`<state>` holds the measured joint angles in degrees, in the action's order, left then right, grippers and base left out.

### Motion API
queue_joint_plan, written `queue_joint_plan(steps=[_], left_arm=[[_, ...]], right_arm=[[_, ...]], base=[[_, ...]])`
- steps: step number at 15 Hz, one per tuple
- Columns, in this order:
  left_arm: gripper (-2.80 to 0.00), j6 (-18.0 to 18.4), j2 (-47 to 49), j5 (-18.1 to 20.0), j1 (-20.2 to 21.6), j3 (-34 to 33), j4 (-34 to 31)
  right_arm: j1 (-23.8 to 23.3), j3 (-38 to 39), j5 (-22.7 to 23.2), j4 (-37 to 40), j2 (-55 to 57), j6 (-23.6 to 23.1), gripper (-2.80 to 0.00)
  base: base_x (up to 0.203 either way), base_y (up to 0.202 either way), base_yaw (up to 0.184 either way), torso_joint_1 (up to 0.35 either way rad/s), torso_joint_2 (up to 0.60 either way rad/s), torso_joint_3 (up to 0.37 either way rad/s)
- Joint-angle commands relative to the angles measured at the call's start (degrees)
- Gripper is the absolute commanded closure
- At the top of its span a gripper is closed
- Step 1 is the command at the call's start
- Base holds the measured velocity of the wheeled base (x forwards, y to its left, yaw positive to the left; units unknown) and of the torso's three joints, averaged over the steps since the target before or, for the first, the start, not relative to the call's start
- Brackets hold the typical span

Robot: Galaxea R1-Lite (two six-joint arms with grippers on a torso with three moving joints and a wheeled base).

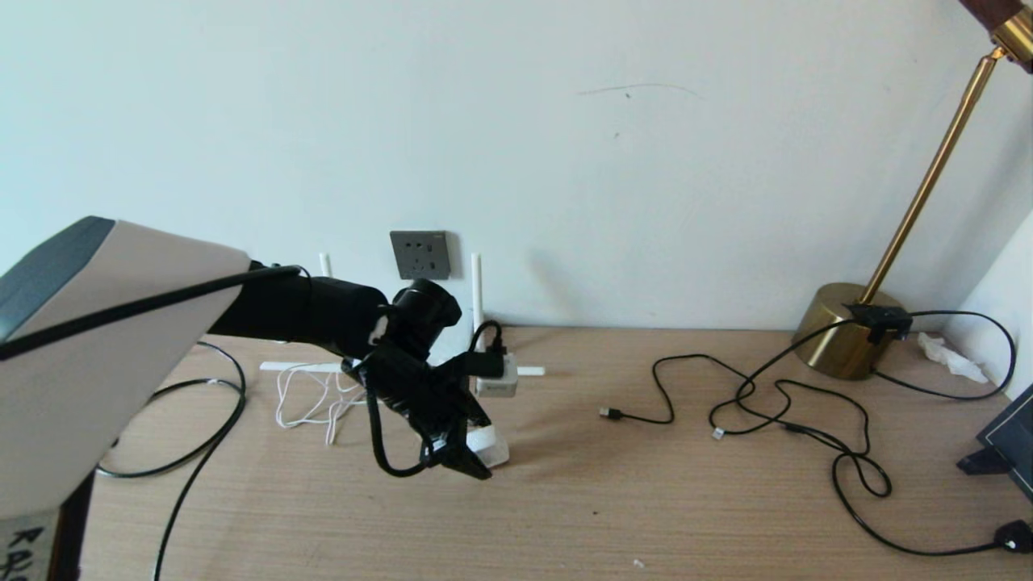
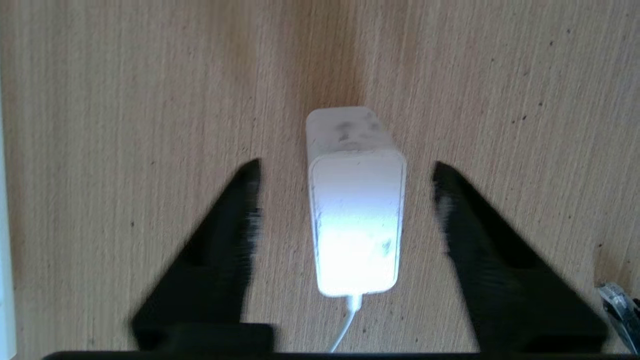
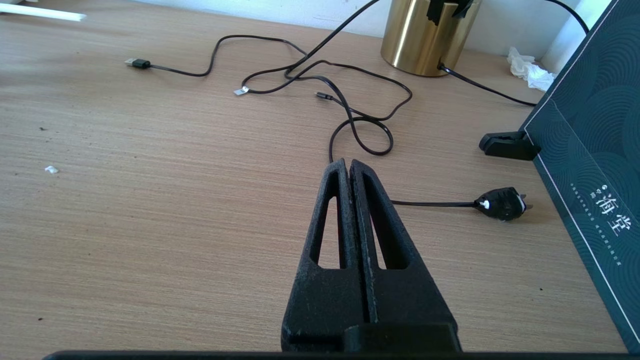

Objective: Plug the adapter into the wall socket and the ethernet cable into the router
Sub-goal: Pick up plug

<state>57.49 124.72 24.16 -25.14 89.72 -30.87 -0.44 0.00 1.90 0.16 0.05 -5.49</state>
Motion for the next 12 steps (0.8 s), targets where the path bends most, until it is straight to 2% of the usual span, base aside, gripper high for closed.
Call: queue_joint_plan(steps=[1,10,12], left_arm=[[0.0,0.34,0.17,0.1,-0.18,0.1,-0.16],[0.0,0.34,-2.37,0.01,-0.12,-1.06,-0.95],[0.0,0.29,-6.81,0.2,0.16,-3.51,-0.91]], right_arm=[[0.0,0.0,0.03,0.02,0.04,-0.05,0.0],[0.0,0.0,0.03,0.02,0.04,-0.05,0.0],[0.0,0.0,0.03,0.02,0.04,-0.05,0.0]], base=[[0.0,0.0,0.0,0.0,0.0,0.0],[0.0,0.0,0.0,0.0,0.0,0.0],[0.0,0.0,0.0,0.0,0.0,0.0]])
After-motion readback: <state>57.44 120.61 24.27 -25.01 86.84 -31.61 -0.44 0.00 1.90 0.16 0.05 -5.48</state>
